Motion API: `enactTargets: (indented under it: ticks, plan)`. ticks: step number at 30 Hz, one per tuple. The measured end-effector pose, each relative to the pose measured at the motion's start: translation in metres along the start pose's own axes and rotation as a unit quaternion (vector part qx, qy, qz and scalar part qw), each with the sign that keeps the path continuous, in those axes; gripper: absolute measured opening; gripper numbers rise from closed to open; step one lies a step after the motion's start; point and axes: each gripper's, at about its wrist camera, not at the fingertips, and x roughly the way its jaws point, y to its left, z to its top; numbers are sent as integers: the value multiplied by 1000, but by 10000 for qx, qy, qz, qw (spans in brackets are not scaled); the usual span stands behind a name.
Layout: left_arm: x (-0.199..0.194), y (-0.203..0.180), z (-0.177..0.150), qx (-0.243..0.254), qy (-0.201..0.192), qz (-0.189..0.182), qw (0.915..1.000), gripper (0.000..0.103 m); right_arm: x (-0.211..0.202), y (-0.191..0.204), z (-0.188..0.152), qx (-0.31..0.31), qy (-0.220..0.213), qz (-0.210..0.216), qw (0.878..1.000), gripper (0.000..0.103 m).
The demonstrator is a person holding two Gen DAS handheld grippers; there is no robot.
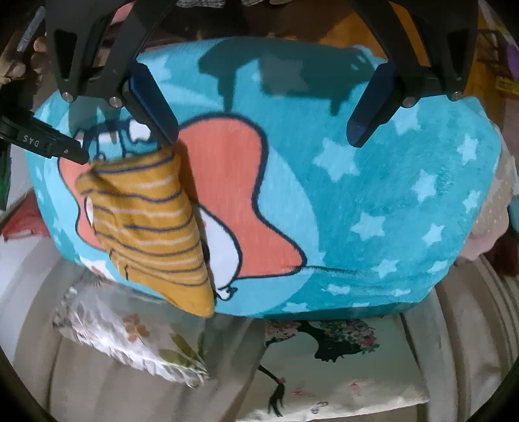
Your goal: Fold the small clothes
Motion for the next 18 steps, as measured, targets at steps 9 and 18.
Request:
enactTargets:
  ticks: [9,18]
  plan:
    - [-13,-3,-30,487,122,-56,9987,103,-11,23,-53,-426,-158,-1171,9921,57]
    - [-33,25,-44,332,-31,-132,9994,103,-18,45,-90,-719,-257,-1928,9783,61]
